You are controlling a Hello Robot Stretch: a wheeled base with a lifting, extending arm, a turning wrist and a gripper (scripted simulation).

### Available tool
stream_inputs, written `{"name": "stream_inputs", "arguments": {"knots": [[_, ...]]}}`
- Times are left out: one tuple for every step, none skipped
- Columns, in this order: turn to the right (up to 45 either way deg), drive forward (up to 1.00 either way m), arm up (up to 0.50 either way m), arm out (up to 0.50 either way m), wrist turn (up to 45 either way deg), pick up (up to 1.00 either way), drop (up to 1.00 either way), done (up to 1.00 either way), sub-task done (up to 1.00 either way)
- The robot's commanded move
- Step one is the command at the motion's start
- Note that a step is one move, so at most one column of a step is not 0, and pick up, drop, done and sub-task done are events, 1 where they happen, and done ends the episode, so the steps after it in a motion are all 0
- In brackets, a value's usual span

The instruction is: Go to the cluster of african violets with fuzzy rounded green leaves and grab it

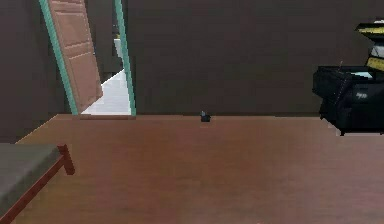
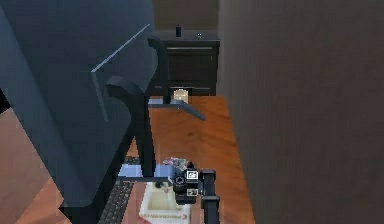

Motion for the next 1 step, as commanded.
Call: {"name": "stream_inputs", "arguments": {"knots": [[0.0, 0.0, 0.0, 0.0, 0.0, 0.0, 0.0, 1.0, 0.0]]}}
